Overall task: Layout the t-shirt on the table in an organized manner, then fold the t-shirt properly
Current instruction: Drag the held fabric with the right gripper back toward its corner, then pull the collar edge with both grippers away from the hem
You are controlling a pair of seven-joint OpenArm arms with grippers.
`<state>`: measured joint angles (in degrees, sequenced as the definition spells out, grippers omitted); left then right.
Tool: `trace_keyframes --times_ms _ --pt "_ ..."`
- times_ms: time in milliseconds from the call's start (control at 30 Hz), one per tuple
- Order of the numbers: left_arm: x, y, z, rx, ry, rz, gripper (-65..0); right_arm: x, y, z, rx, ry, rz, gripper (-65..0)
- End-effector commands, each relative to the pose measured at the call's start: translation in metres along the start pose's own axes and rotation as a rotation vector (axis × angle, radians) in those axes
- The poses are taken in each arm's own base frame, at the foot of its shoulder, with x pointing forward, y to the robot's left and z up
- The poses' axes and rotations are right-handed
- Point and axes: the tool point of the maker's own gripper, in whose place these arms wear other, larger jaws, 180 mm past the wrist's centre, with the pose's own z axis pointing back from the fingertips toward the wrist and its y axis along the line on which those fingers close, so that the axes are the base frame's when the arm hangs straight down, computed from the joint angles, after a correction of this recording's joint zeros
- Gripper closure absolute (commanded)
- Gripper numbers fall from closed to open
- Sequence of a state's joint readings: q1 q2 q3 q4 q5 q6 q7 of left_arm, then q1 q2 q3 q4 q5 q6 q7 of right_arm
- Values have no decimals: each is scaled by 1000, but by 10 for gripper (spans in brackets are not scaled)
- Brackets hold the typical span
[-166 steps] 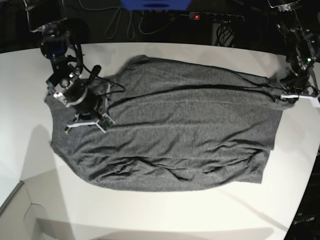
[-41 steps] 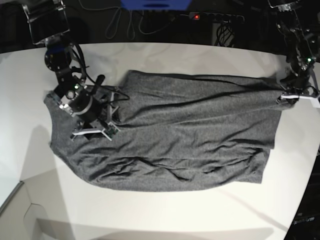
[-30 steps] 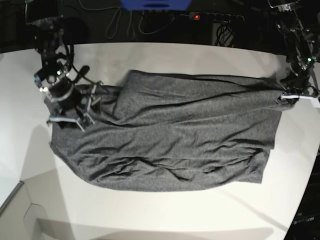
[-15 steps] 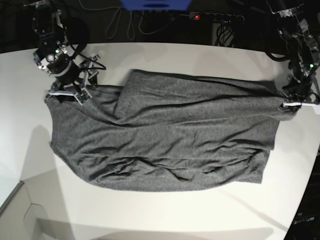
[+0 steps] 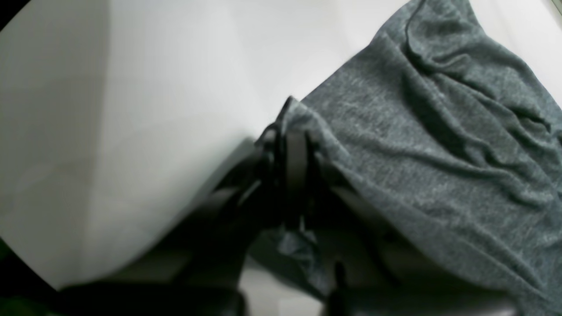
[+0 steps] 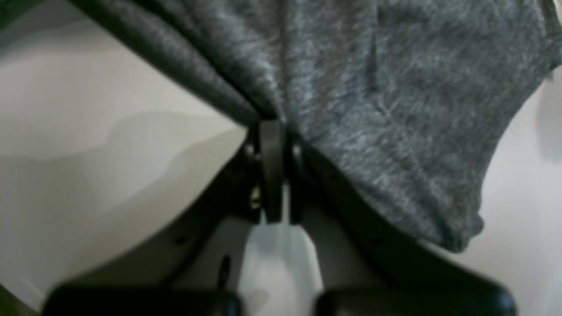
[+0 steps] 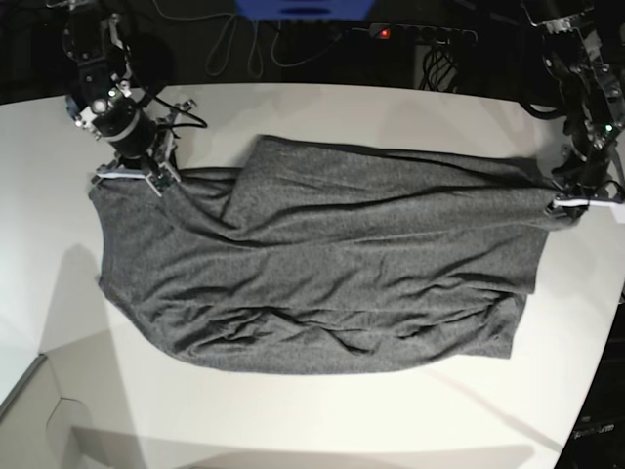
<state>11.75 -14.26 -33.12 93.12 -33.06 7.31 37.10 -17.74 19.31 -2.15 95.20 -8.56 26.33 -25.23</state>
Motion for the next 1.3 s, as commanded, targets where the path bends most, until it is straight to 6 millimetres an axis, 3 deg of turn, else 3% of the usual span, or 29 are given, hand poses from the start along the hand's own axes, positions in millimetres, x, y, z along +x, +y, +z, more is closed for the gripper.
trace_keyframes --times_ms 0,200,433,533,700,1000,1267 --pt "19 -3 2 -9 -56 -13 -2 -7 -7 4 -14 22 21 0" --pt "19 -3 3 -9 -57 -16 -2 -19 -13 11 -18 48 54 0" --pt "43 12 14 23 -122 -2 -2 -26 -14 17 -12 64 83 0" --pt "37 17 16 26 -104 -22 -2 -25 -12 23 -9 59 103 0" --pt "29 8 15 -29 -87 -70 -2 -19 -4 33 5 40 126 0" --pt "24 13 15 -17 -74 -76 -2 -40 1 41 29 89 149 0" --pt "-6 37 12 31 6 -63 -2 -48 8 45 43 106 143 0"
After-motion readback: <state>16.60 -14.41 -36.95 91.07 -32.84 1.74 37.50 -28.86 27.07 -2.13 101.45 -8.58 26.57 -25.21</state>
